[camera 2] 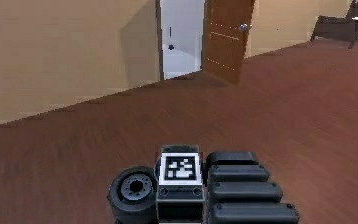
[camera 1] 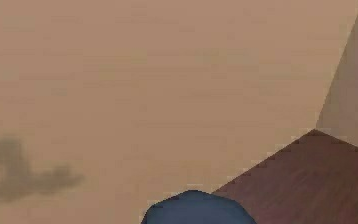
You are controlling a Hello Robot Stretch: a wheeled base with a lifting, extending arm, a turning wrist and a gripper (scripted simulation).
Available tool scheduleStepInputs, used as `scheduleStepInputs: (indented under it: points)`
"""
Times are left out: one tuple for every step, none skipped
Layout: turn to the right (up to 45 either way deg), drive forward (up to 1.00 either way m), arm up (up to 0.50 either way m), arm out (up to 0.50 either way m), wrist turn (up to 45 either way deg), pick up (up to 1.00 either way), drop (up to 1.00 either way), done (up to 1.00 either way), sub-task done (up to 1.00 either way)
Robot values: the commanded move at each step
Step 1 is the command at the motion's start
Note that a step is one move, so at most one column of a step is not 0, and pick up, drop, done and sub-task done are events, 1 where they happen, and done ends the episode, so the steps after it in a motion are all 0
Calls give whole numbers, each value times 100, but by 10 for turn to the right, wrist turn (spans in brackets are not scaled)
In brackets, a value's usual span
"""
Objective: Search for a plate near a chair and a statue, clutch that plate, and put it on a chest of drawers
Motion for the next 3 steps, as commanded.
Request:
scheduleStepInputs:
  points:
    - [-450, 0, 0, 0, 0, 0, 0, 0, 0]
    - [-450, 0, 0, 0, 0, 0, 0, 0, 0]
    - [-330, 0, 0, 0, 0, 0, 0, 0, 0]
